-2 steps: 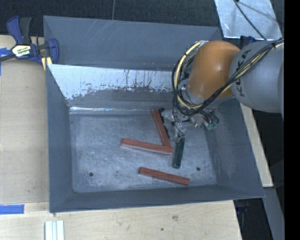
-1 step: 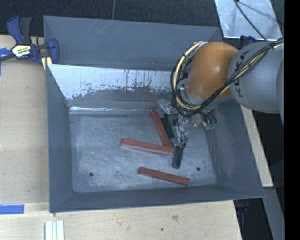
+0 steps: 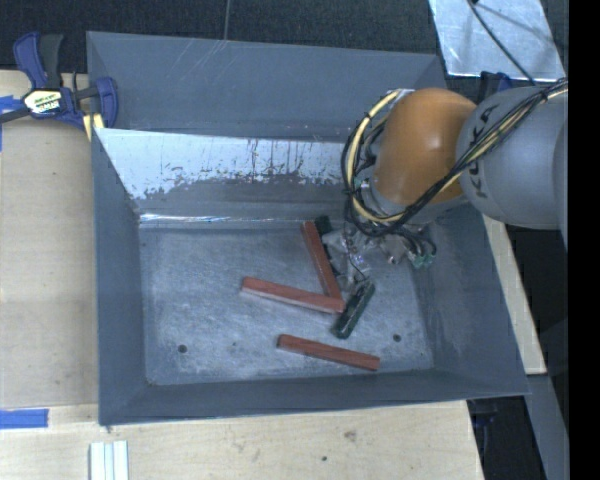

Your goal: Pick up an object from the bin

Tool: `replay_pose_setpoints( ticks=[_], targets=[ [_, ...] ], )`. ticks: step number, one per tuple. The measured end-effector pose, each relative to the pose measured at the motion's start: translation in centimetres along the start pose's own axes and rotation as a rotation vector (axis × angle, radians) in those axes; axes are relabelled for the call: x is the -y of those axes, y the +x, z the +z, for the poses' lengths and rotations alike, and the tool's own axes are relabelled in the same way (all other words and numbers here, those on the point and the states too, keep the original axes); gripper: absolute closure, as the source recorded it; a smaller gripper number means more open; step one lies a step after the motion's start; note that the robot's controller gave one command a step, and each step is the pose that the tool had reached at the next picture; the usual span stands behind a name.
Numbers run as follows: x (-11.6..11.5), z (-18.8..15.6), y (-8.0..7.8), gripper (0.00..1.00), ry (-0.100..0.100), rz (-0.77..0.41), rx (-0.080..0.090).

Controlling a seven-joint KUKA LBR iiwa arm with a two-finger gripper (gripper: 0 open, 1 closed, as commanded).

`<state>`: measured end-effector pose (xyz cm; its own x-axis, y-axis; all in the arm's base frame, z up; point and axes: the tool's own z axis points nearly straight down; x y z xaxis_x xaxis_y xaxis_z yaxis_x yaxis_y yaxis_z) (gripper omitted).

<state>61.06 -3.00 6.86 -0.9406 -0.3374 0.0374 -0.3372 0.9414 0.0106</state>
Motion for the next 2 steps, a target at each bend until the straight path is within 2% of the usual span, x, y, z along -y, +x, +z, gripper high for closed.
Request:
replay_pose_setpoints(
  ticks=[1, 2],
  targets=[
    [0.14, -0.20, -0.71, 0.00, 0.011, 0.001, 0.038],
    [0.20, 0.05, 0.02, 1.00, 0.004, 0.000, 0.003]
  ],
)
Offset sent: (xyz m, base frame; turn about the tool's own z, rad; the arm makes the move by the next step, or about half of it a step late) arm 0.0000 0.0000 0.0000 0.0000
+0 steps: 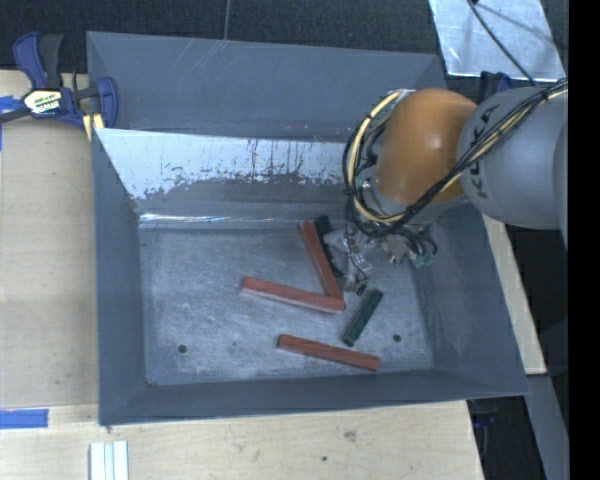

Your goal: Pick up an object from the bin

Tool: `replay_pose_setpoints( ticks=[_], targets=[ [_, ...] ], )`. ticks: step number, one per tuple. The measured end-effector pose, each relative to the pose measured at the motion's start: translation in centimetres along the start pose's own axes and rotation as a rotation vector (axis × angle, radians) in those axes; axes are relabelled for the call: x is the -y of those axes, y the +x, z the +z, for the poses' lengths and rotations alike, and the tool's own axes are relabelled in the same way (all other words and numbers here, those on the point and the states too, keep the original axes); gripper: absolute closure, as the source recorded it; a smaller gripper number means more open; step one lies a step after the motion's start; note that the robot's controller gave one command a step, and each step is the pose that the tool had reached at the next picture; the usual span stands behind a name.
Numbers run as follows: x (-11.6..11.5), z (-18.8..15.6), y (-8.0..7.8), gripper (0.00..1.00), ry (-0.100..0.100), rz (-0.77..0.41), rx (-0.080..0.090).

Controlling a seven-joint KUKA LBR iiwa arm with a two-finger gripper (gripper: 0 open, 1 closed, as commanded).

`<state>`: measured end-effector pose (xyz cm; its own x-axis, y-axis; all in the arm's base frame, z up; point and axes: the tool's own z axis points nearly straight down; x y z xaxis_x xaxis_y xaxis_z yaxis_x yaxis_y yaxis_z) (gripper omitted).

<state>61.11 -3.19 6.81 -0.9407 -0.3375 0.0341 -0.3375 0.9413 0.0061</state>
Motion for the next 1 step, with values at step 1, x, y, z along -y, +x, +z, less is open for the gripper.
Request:
replay_pose_setpoints(
  ticks=[1],
  targets=[
    [-0.02, -0.29, -0.74, 0.00, 0.007, 0.001, 0.035]
  ],
)
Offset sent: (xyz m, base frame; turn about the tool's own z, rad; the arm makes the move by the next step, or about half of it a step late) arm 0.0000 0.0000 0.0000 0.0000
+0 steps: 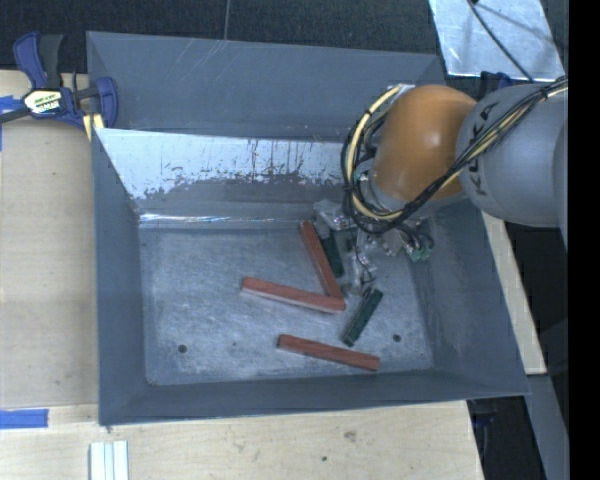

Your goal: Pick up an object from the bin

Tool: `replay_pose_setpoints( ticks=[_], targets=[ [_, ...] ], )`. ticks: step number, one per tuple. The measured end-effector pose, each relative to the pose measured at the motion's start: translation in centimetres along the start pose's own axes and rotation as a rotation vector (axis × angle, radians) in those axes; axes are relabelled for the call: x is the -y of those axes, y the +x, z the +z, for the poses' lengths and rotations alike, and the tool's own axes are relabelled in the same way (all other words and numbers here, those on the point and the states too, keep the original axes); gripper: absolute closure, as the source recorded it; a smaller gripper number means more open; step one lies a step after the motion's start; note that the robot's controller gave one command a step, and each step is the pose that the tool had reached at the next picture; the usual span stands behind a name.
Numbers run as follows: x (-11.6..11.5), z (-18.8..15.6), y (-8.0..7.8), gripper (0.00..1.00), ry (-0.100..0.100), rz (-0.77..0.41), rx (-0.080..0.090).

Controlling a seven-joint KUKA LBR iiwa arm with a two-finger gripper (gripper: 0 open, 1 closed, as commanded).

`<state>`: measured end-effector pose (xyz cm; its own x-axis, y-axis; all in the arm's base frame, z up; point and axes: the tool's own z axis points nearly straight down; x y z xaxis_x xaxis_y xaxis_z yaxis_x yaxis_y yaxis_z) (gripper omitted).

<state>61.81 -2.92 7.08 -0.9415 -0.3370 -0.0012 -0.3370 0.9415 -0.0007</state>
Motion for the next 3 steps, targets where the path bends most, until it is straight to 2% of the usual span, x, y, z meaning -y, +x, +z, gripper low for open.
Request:
replay_pose_setpoints(
  ticks=[1, 2, 3],
  targets=[
    [-5.9, -0.1, -1.1, 0.00, -0.002, 0.165, 0.001],
    [-15.1, -1.9, 2.7, 0.00, -0.004, -0.049, 0.000],
    [-8.3, -7.5, -0.5, 0.00, 0.005, 0.038, 0.011]
  ],
)
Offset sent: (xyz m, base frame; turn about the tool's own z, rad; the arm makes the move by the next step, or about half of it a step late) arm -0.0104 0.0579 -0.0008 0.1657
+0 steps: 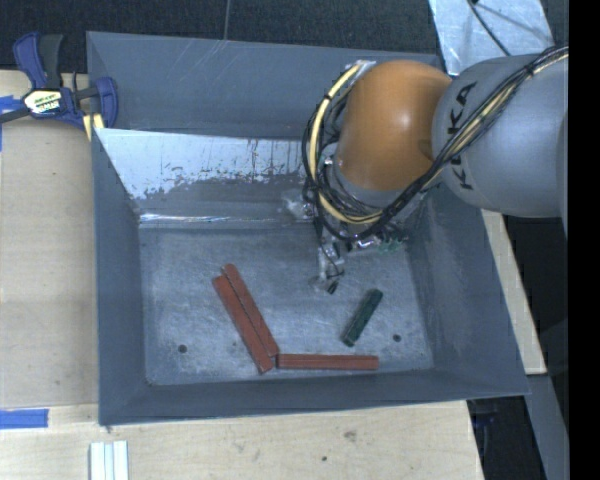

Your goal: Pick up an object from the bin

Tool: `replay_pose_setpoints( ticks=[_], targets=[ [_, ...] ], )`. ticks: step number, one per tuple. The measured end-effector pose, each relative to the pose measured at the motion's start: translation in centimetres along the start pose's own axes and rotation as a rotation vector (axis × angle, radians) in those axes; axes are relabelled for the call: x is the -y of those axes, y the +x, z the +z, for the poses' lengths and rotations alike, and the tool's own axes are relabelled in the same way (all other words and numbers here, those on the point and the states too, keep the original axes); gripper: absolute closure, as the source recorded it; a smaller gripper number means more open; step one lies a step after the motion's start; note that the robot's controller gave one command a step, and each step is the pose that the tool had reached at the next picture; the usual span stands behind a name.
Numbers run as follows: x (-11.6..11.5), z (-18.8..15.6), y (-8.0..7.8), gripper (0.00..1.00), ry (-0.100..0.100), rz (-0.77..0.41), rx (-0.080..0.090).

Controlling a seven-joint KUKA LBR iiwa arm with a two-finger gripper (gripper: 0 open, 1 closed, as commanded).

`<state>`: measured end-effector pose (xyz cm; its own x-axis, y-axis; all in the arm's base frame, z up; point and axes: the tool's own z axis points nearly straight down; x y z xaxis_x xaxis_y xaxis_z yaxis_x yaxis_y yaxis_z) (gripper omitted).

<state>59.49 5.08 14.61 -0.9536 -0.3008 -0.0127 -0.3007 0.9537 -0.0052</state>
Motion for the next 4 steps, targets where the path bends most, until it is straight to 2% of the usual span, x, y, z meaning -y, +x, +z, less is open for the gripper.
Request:
replay_pose_setpoints(
  ticks=[1, 2, 3, 4],
  targets=[
    [6.2, -3.0, 2.4, 0.00, -0.001, -0.119, -0.006],
    [12.2, 2.8, 3.1, 0.00, -0.006, -0.357, -0.013],
    [11.5, 5.9, 8.3, 0.00, -0.009, -0.283, -0.014],
    [10.0, 7.5, 8.2, 0.00, -0.005, -0.517, -0.008]
  ],
)
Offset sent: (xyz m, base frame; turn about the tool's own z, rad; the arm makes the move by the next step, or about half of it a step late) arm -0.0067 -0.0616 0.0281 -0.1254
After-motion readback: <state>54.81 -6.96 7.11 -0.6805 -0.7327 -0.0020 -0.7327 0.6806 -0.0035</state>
